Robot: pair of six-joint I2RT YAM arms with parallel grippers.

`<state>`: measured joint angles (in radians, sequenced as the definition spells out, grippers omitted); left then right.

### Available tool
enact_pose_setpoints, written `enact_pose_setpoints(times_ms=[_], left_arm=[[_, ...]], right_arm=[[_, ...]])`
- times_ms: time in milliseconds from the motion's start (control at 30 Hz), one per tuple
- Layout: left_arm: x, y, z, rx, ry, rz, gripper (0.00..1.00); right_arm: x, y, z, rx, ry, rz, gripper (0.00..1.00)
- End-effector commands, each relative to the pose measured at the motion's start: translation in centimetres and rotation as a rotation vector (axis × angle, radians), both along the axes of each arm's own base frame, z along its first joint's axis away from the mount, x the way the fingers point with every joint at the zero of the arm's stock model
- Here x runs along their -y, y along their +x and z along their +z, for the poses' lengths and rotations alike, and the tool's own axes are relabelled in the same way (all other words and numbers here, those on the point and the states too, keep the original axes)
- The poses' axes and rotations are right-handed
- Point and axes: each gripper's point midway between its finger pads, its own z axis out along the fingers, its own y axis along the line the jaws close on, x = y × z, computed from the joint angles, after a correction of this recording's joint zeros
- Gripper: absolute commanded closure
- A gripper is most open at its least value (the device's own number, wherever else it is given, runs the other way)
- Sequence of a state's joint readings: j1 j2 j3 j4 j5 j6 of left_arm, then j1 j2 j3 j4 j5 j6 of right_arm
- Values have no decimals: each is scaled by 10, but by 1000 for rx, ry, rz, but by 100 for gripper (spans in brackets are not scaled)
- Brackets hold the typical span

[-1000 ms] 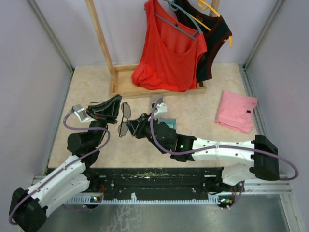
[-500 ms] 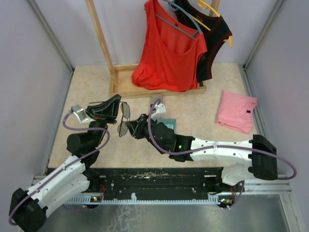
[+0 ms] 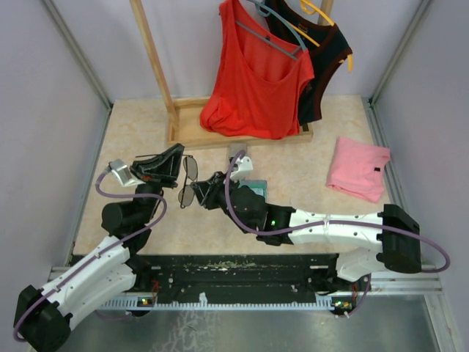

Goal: Organize the sunglasses
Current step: Fold the sunglasses.

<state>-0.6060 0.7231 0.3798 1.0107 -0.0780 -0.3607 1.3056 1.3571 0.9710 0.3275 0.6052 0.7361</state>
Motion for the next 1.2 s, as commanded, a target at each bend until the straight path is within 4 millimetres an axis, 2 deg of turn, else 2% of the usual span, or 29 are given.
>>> enact_pose_setpoints(times_ms=[0,533,700,867,933,967,1000,1033,1167], left_arm=[[-3,-5,5,29,-11,2,100],[-4,-5,6,29,-15,7,100],[-6,-6,8,32,-18,11,100],[-6,-4,7,24,-18,17,99],[-6,-4,7,22,-17,16,90],[-6,-5,7,21,-18,15,81],[-6,-4,7,19,-19,15,68],[-7,-4,7,17,-21,15,62],[-7,-5,7,18,-19,15,46]], right_arm=[[2,8,45,47,108,-35,75],[-1,8,41,46,96,-29,86],[-1,9,39,43,84,-33,100],[-2,10,38,41,78,-31,100],[-2,10,40,42,82,-30,100],[-2,10,41,43,85,-32,100],[-1,10,43,44,89,-33,100],[0,10,43,45,90,-35,100],[5,14,46,56,91,-57,100]])
